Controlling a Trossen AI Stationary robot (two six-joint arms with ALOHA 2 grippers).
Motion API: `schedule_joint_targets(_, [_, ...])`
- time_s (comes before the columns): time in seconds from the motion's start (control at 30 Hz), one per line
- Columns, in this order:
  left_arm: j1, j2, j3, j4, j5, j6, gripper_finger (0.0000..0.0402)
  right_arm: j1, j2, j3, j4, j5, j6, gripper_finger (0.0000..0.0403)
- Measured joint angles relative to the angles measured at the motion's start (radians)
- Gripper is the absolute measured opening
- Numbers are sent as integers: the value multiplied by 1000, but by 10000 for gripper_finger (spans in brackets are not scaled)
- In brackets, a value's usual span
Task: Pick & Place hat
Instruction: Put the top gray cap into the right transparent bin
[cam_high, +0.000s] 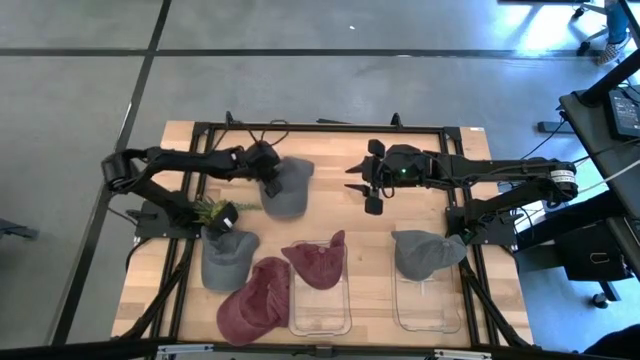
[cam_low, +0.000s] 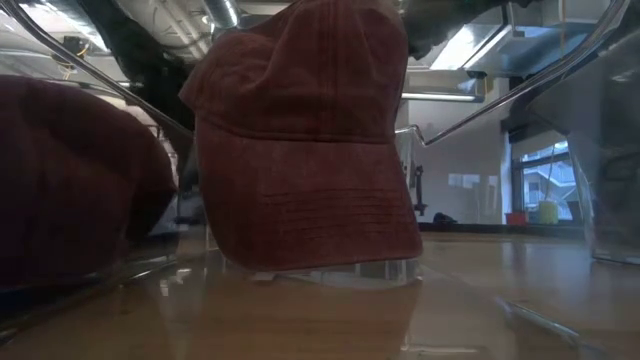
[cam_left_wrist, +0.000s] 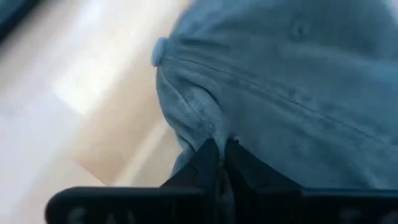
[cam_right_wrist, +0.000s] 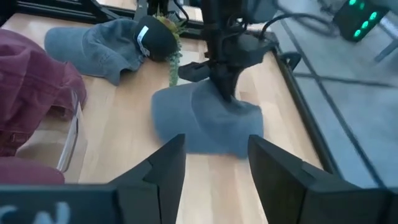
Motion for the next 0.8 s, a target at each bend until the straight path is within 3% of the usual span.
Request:
schedule_joint_targets(0.3, [-81,-168,48,53,-21,107,9,-15,49,1,164,-20,-66,173])
schedule_joint_targets(0.47, [-190,-201,98,77,-193,243,7,-67,128,55,203,-25,-22,173])
schedule_joint_targets(0.6, [-282,-201,111,139,-335,375,7,-105,187,149,163,-125,-8,173])
schedule_joint_targets(0.8, [-400,-201,112,246,-403,527,7,-148,282,279,31,-188,-18,173])
